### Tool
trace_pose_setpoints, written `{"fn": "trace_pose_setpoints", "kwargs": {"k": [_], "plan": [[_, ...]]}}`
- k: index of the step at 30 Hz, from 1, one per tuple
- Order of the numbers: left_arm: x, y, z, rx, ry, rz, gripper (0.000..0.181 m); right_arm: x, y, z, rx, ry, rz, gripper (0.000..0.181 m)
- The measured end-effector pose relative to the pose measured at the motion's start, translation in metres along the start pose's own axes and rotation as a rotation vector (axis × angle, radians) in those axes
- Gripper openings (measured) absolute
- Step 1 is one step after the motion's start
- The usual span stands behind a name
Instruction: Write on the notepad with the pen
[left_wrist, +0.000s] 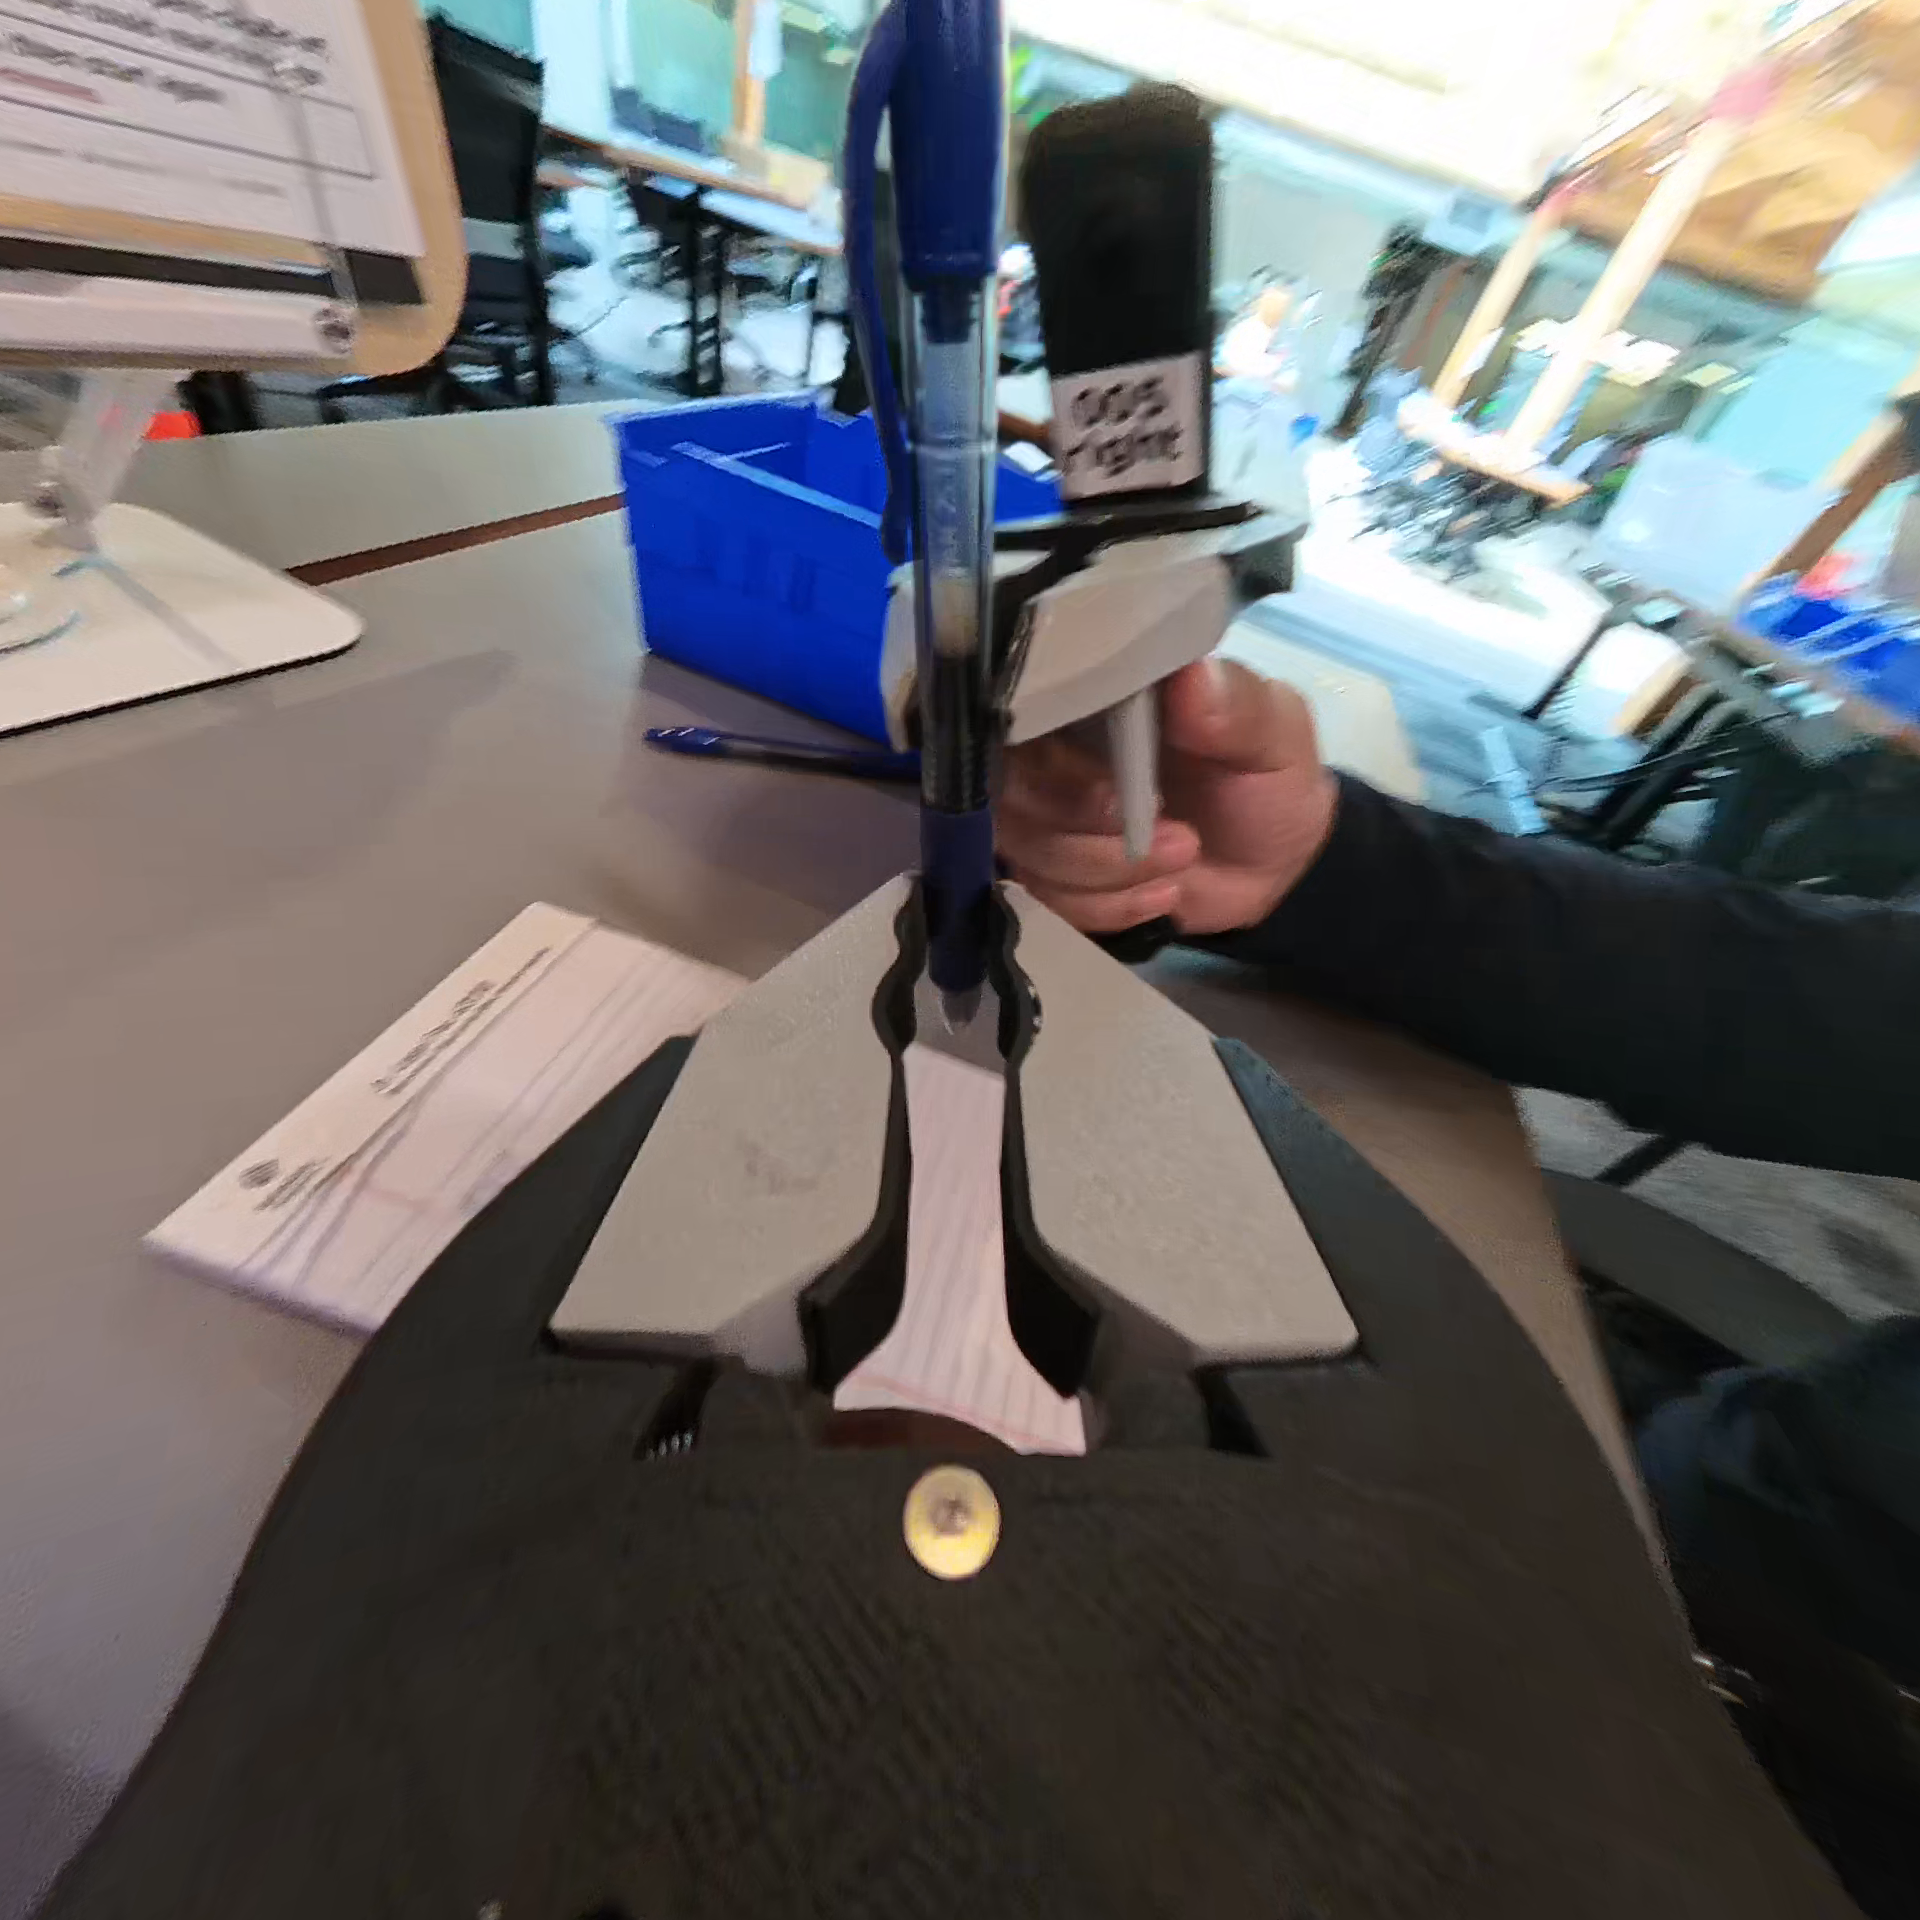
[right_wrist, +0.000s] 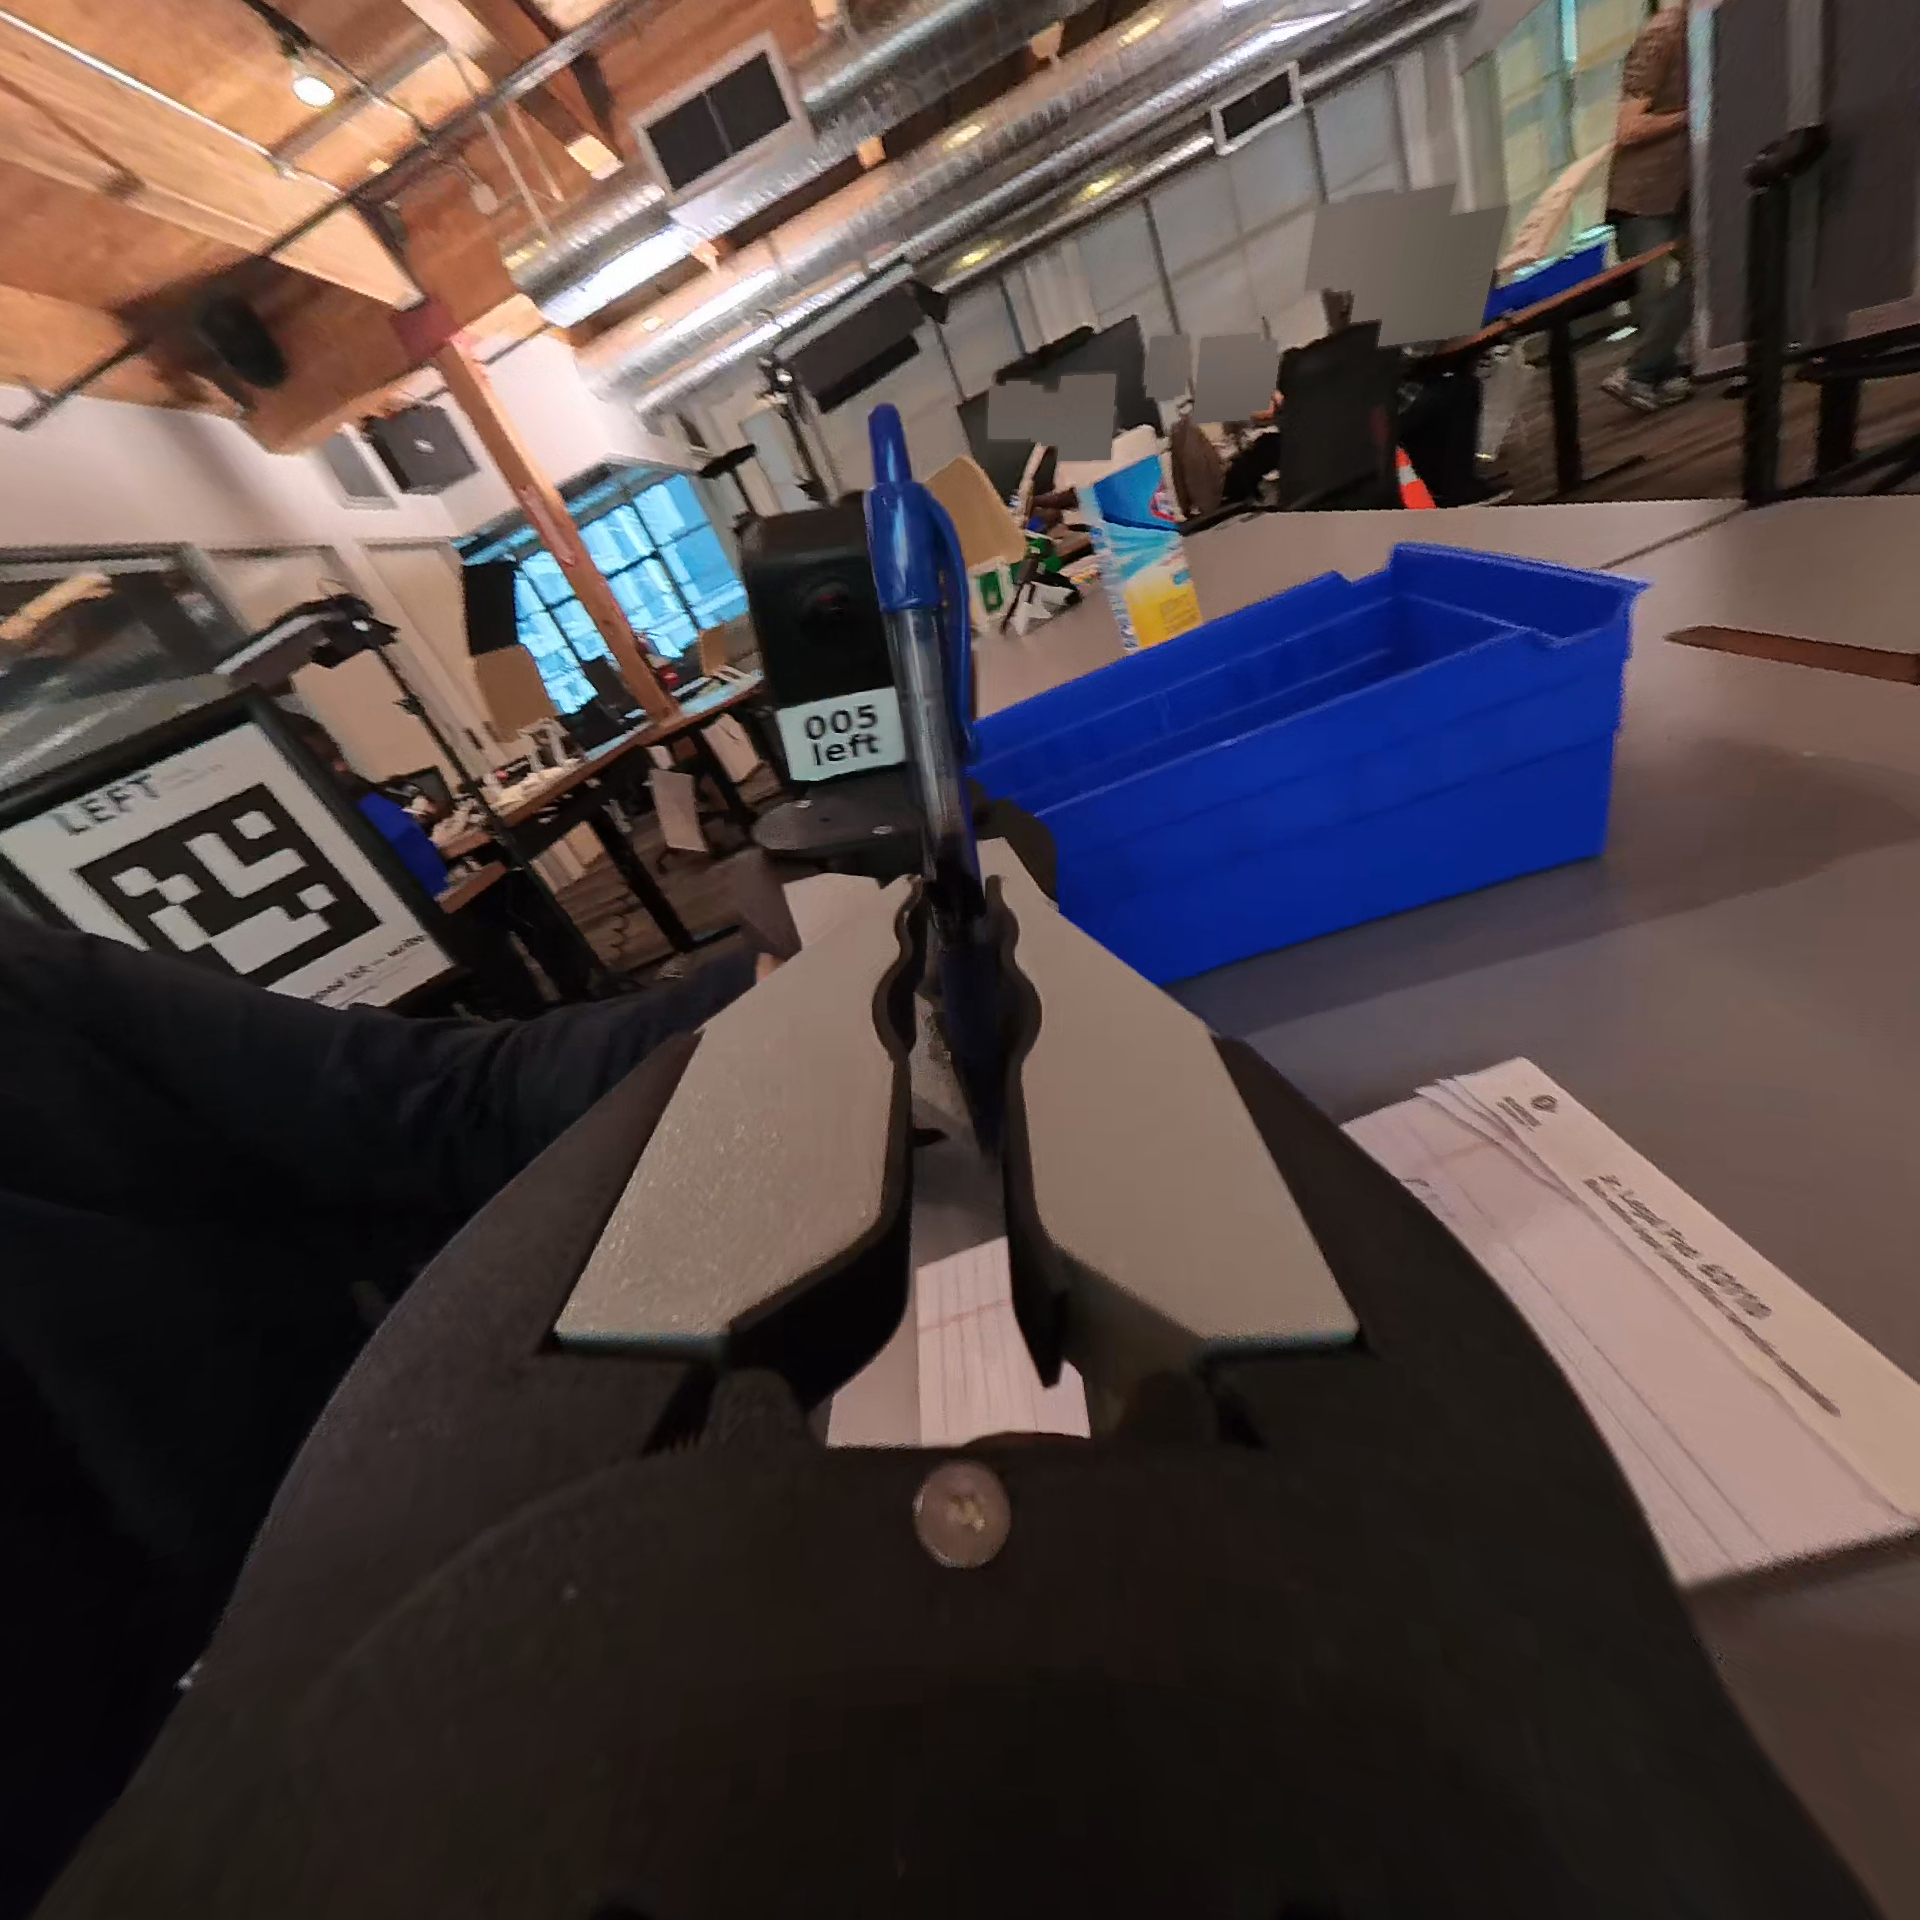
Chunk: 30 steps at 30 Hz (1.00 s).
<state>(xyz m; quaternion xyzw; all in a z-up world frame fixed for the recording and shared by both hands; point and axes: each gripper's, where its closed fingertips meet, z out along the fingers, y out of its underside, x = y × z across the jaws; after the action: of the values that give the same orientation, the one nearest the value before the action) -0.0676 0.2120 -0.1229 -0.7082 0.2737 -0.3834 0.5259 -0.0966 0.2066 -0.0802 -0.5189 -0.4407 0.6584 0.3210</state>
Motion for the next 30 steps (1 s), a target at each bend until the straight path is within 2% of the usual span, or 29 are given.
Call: {"fn": "trace_pose_setpoints", "kwargs": {"k": [2,5,10,12,16,19,22,23,25,27,30], "plan": [[-0.018,0.008,0.000,-0.057,-0.127,0.044,0.008,0.009,0.000,-0.003,-0.007,0.070,-0.016,0.008],[-0.040,0.023,-0.002,-0.169,-0.300,0.148,0.008,0.020,0.002,-0.006,-0.017,0.137,-0.013,0.024],[-0.048,0.036,0.000,-0.286,-0.413,0.289,0.009,0.029,0.020,0.000,-0.115,0.200,-0.047,0.023],[-0.047,0.039,0.000,-0.306,-0.413,0.313,0.009,0.032,0.025,0.001,-0.147,0.228,-0.080,0.010],[-0.031,0.033,0.006,-0.246,-0.330,0.314,0.013,0.027,0.020,-0.003,-0.125,0.198,-0.088,0.007],[-0.017,0.025,0.010,-0.183,-0.257,0.285,0.022,0.018,0.018,-0.003,-0.090,0.111,-0.025,0.006],[-0.011,0.019,0.010,-0.141,-0.229,0.275,0.024,0.009,0.021,0.002,-0.096,0.051,-0.011,0.006],[-0.009,0.017,0.010,-0.124,-0.213,0.268,0.024,0.005,0.022,0.004,-0.097,0.032,-0.011,0.006],[-0.003,0.013,0.009,-0.094,-0.169,0.243,0.008,0.001,0.021,0.004,-0.097,0.007,-0.011,0.006],[-0.003,0.014,0.008,-0.109,-0.147,0.203,0.005,0.000,0.021,0.003,-0.104,0.007,-0.021,0.006],[-0.011,0.014,0.005,-0.115,-0.187,0.194,0.004,0.004,0.017,0.000,-0.092,0.051,-0.056,0.006]]}}
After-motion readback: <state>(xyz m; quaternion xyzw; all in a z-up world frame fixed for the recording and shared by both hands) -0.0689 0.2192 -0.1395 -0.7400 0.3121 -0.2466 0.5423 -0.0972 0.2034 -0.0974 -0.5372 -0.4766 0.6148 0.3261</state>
